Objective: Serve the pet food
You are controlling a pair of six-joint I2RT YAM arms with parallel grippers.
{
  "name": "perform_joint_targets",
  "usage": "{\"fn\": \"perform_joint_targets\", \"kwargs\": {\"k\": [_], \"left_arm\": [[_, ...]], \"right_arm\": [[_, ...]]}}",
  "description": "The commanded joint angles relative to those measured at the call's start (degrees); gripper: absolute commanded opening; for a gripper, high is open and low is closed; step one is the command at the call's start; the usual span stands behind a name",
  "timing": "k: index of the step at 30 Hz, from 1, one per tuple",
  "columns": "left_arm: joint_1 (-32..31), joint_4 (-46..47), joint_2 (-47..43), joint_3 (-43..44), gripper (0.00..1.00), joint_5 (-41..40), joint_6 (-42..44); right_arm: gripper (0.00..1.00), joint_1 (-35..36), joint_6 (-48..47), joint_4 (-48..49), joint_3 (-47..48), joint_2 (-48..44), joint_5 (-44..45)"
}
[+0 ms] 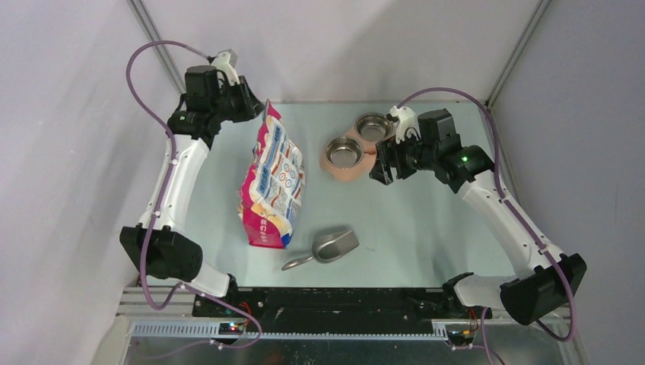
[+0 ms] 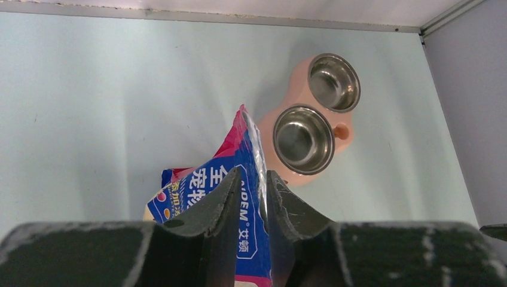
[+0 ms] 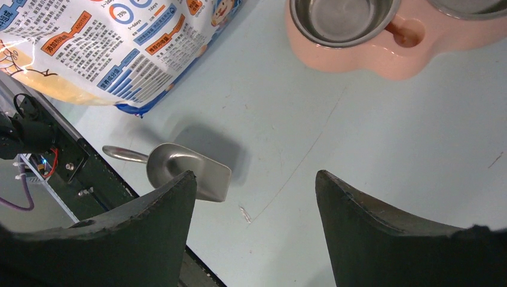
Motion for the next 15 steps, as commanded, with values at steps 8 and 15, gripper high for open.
{"fn": "perform_joint_targets", "kwargs": {"k": [8, 15], "left_arm": [[-2.71, -1.35, -0.43, -0.24, 0.26, -5.52, 2.67], [-2.75, -0.32, -3.13, -0.98, 0.32, -3.42, 2.65]], "right_arm": [[0.76, -1.63, 1.37, 1.34, -1.05, -2.02, -1.89], [0.76, -2.12, 1.97, 1.81, -1.61, -1.96, -2.29]]}}
